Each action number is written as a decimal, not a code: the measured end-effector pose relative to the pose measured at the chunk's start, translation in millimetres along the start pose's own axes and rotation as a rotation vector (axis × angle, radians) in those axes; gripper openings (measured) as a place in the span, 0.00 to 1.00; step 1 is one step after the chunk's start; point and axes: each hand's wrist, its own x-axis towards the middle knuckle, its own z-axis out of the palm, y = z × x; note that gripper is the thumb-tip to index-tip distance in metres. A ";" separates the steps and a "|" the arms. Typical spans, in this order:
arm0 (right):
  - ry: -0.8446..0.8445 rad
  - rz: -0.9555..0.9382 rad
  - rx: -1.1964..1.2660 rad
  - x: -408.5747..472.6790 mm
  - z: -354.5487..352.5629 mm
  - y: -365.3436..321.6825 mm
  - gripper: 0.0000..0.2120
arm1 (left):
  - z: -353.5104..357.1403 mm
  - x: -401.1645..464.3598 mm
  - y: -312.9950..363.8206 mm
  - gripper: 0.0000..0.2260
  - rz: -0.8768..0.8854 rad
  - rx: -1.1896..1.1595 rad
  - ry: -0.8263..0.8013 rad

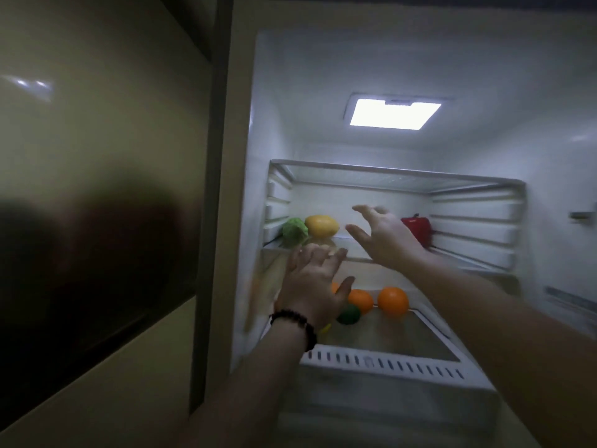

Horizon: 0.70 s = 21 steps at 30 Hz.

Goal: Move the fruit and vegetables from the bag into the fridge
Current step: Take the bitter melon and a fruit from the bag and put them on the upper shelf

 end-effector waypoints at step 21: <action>0.091 0.435 -0.214 -422.7 -43.1 -90.4 0.26 | -118.9 -293.5 127.0 0.33 0.020 -0.259 -0.419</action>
